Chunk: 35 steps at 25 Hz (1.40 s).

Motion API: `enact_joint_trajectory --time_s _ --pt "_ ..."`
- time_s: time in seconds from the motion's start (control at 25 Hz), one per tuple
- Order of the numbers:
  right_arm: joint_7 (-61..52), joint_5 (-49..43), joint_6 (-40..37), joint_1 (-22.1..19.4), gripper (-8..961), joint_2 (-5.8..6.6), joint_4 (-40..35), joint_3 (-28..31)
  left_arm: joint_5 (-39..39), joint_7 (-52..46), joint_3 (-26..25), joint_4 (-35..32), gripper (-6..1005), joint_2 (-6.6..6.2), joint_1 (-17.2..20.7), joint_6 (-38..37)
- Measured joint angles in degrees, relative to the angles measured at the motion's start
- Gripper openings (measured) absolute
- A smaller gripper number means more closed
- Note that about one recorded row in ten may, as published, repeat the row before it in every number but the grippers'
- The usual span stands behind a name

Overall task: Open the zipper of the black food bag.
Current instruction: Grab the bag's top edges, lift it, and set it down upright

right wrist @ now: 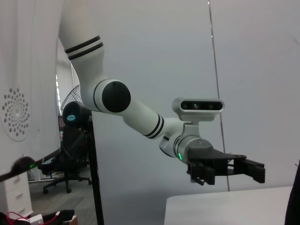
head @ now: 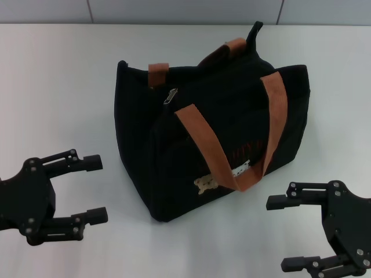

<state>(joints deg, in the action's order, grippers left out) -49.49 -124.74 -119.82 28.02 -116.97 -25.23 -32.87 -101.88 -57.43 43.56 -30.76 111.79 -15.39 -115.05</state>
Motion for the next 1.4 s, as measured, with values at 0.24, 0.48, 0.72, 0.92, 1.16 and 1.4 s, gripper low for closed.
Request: enact_joint_trajectory --time_s 0.24,0.48,0.72,0.92,1.16,1.4 --pt "-0.02 0.03 0.24 0.02 775 -0.15 -0.03 0.19 -0.78 0.02 0.83 0.21 824 0.48 -0.41 0.0" --pt "-0.05 0.07 0.44 -0.08 776 -0.4 -0.07 0.51 -0.78 -0.01 1.35 0.22 823 1.0 -0.56 0.26" --pt "-0.4 1.01 1.93 -0.67 776 -0.46 0.25 3.2 -0.78 -0.3 0.69 0.31 822 3.14 -0.19 4.73" --pt "-0.91 1.01 2.06 -0.85 775 -0.45 0.31 3.36 -0.92 -0.59 1.03 0.31 821 5.03 -0.02 9.3" --pt "-1.3 1.01 2.25 -1.78 775 -0.44 0.23 4.06 -2.44 -1.98 1.15 0.31 819 6.13 -0.35 10.76" --pt "-1.13 1.01 2.26 -3.16 775 -0.44 0.32 4.49 -3.87 -2.15 1.32 3.92 818 6.73 -2.94 13.52"
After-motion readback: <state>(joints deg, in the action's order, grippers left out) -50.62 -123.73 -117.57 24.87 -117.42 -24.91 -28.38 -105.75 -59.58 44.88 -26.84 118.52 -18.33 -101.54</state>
